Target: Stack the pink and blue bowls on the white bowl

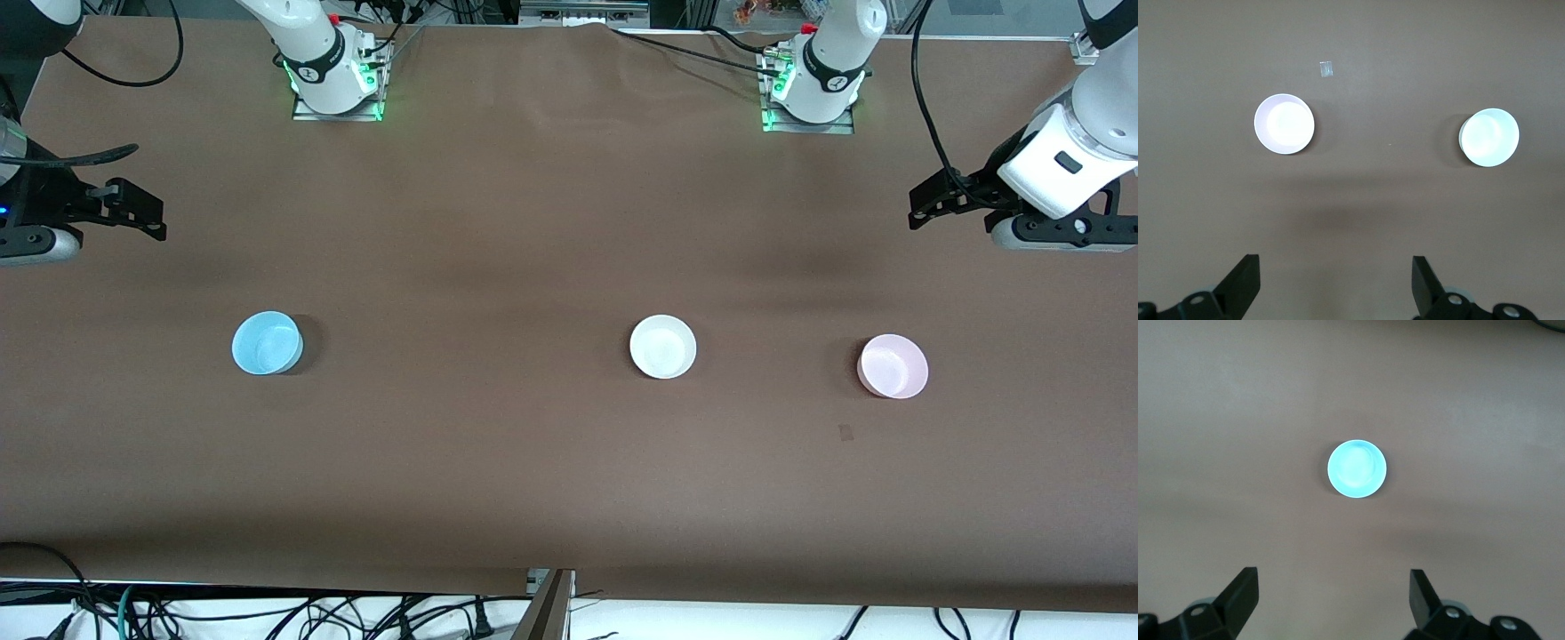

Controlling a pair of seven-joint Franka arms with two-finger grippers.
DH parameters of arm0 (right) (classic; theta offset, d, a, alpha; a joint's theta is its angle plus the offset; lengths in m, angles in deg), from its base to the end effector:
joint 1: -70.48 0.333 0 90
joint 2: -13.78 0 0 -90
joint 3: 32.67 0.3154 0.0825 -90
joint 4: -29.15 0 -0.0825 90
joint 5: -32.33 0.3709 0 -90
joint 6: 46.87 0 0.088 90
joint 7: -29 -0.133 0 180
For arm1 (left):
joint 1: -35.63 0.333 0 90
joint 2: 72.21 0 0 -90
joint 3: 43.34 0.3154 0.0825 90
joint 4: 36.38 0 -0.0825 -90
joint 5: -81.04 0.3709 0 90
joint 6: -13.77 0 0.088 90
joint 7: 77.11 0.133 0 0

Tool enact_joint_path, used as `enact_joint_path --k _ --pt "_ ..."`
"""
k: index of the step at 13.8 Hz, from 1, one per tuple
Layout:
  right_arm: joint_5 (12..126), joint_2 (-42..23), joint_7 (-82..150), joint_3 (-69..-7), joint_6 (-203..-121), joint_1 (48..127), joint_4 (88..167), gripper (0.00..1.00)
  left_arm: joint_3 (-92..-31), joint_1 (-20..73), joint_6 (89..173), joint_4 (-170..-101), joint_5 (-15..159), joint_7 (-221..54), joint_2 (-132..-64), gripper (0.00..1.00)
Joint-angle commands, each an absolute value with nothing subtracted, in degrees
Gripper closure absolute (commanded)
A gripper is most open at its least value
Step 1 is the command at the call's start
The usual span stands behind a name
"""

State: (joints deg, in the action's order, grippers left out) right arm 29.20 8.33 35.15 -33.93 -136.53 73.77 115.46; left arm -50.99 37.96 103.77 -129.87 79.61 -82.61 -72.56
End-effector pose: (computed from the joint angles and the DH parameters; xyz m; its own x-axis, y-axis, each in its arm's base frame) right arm 0.5683 0.0134 0.5743 0.9890 0.1418 -0.0425 0.1439 -0.9882 0.0524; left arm 0.5363 -0.0531 0.5668 0.9976 0.0033 -0.0691 0.0046 -0.9998 0.0192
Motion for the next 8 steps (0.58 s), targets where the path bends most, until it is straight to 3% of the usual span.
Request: enact_joint_path --k 1,8 --pt "28.8 8.4 34.5 -33.5 -136.0 73.7 115.2 0.0 -51.2 38.5 103.4 -128.2 79.5 -82.2 -73.3 0.0" --pt "28.8 8.4 34.5 -33.5 -135.9 73.8 115.2 0.0 -51.2 39.1 103.3 -127.5 79.5 -82.3 -73.7 0.0"
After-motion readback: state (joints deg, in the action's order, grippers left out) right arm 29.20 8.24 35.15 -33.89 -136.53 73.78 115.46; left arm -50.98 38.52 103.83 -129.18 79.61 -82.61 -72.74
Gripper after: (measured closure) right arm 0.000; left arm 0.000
